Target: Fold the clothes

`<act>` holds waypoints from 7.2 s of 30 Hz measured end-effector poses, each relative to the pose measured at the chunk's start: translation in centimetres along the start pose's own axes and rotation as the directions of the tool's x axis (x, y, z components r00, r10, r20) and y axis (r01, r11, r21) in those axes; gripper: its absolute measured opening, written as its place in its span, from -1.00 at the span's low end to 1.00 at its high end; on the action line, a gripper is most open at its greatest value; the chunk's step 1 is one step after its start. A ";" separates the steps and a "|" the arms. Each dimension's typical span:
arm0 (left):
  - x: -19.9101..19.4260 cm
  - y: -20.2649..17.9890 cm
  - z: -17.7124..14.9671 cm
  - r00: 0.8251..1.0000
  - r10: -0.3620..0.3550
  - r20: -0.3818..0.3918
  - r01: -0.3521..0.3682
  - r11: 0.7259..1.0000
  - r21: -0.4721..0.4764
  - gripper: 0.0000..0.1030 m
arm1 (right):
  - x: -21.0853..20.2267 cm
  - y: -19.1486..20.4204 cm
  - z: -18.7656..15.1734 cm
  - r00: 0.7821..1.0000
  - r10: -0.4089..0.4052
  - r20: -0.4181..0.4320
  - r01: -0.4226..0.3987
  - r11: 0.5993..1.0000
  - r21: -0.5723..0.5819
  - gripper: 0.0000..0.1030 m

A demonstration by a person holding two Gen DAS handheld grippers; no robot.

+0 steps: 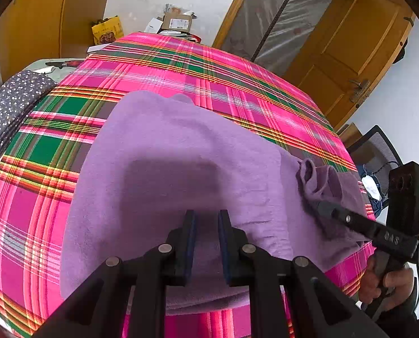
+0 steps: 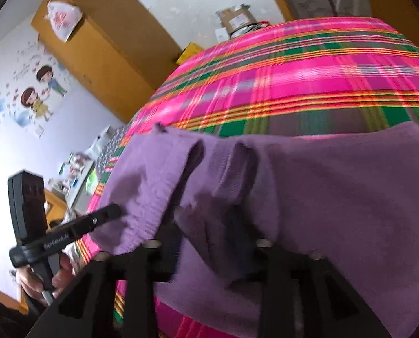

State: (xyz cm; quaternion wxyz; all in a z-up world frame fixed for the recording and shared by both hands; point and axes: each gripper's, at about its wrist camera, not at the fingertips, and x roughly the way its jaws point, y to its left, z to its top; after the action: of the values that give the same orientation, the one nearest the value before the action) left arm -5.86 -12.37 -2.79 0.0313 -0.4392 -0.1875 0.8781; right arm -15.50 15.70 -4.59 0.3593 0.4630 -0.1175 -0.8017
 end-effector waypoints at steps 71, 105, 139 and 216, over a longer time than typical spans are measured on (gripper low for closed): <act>5.3 -9.2 -1.0 0.973 -0.202 -0.108 0.215 0.967 0.136 -0.77 | -14.9 -10.6 -4.0 0.895 -0.309 0.323 0.266 0.948 0.173 -0.55; 3.4 -10.2 0.0 0.988 -0.130 -0.082 0.146 0.962 0.229 -0.71 | -6.7 -9.9 1.0 0.921 -0.366 0.137 0.371 0.928 -0.015 -0.75; 5.3 -10.6 1.5 0.978 -0.192 -0.076 0.203 0.963 0.177 -0.76 | -12.3 -9.4 -3.2 0.933 -0.286 0.217 0.294 0.956 -0.004 -0.74; 4.3 -8.8 -0.3 0.967 -0.242 -0.077 0.253 0.942 0.219 -0.76 | -7.5 -8.8 0.4 0.903 -0.394 0.169 0.396 0.918 0.025 -0.75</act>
State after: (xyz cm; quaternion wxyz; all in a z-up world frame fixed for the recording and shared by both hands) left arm -9.26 -3.14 -3.09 0.1959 -0.4271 -0.1387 0.8718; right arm -17.59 27.09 -3.97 0.1807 0.4048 -0.0476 -0.8951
